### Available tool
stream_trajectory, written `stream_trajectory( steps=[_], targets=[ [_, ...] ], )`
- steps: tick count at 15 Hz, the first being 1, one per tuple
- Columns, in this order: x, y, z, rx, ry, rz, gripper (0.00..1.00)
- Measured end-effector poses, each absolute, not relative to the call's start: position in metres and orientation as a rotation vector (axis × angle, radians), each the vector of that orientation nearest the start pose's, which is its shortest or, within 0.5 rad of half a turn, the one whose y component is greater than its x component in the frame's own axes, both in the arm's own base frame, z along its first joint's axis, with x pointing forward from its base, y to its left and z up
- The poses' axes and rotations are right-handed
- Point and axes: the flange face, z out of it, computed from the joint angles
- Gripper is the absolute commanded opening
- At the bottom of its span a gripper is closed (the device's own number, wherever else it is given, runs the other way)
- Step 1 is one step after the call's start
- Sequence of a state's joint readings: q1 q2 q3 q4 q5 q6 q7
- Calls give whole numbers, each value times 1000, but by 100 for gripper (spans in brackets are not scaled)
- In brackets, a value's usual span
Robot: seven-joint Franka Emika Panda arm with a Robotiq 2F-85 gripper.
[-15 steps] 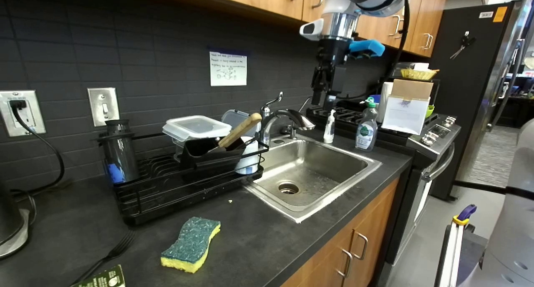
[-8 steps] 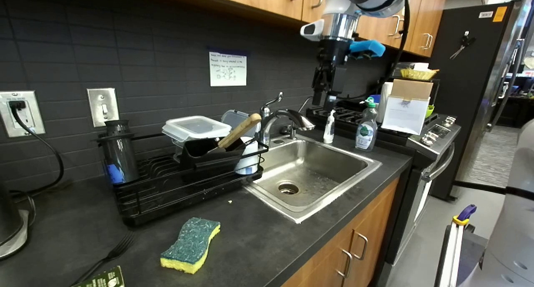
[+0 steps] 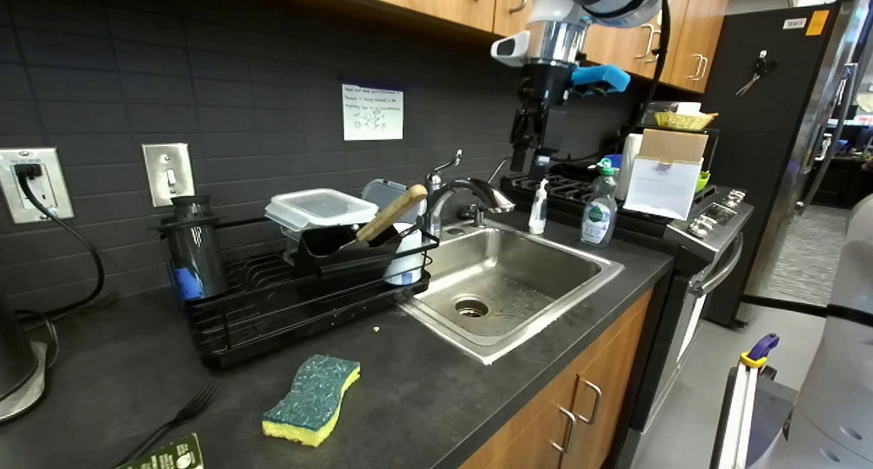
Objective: Move the white mug to the left side of the dishrack.
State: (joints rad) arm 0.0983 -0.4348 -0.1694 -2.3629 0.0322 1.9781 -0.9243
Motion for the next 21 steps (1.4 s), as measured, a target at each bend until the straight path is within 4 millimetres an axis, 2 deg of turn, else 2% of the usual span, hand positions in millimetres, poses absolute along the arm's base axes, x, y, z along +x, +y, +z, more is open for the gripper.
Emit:
stream_trajectory(
  steps=[7,11,21],
  targets=[
    [423,-33,492,-2794,-1273,-131,100],
    [427,-26,489,-2792,-1298,-134,100],
    [464,-12,466,-2770,-1443,-169,100]
  ],
)
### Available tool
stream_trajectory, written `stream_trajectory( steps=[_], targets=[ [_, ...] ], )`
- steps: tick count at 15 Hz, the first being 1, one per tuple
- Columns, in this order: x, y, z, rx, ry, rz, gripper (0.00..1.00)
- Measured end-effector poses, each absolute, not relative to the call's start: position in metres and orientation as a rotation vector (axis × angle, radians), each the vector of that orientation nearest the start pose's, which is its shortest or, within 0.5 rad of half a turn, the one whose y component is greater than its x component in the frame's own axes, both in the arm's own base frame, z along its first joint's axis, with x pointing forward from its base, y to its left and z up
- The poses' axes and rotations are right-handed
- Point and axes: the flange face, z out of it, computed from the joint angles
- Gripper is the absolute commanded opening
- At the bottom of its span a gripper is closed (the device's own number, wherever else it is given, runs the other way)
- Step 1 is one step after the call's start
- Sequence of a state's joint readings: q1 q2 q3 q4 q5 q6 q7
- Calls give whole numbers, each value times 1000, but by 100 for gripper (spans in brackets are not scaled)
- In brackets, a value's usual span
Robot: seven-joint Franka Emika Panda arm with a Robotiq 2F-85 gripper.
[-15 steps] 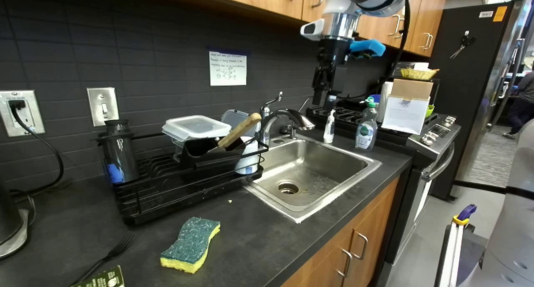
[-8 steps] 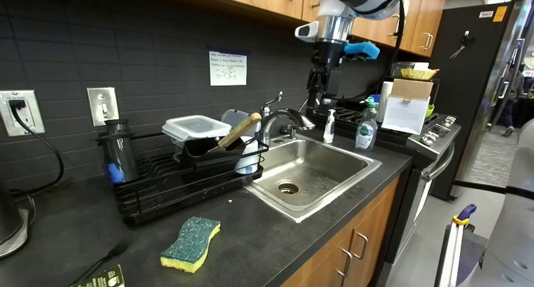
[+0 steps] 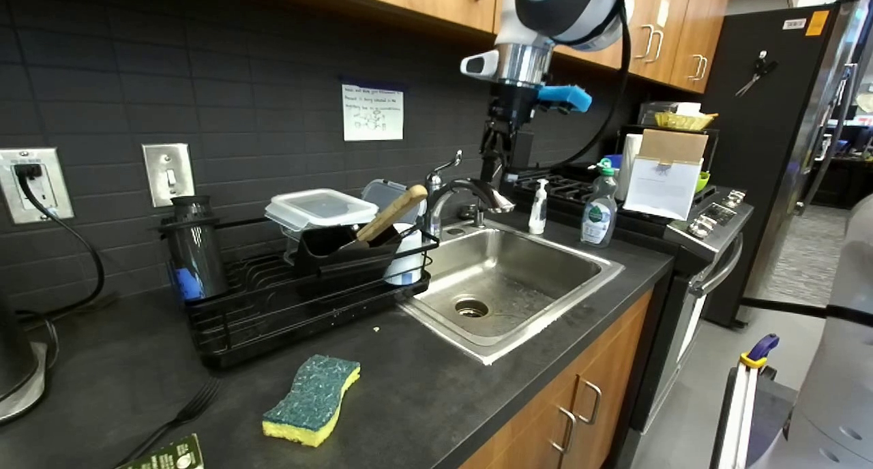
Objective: Move the white mug to the left side of the dishrack.
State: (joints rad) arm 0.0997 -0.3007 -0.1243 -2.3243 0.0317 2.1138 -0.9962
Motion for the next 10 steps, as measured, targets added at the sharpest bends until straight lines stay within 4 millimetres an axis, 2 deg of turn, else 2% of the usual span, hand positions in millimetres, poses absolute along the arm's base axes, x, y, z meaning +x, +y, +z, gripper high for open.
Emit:
stream_trajectory(
  steps=[10],
  targets=[
    [513,11,453,-2717,-1643,-238,100]
  ],
)
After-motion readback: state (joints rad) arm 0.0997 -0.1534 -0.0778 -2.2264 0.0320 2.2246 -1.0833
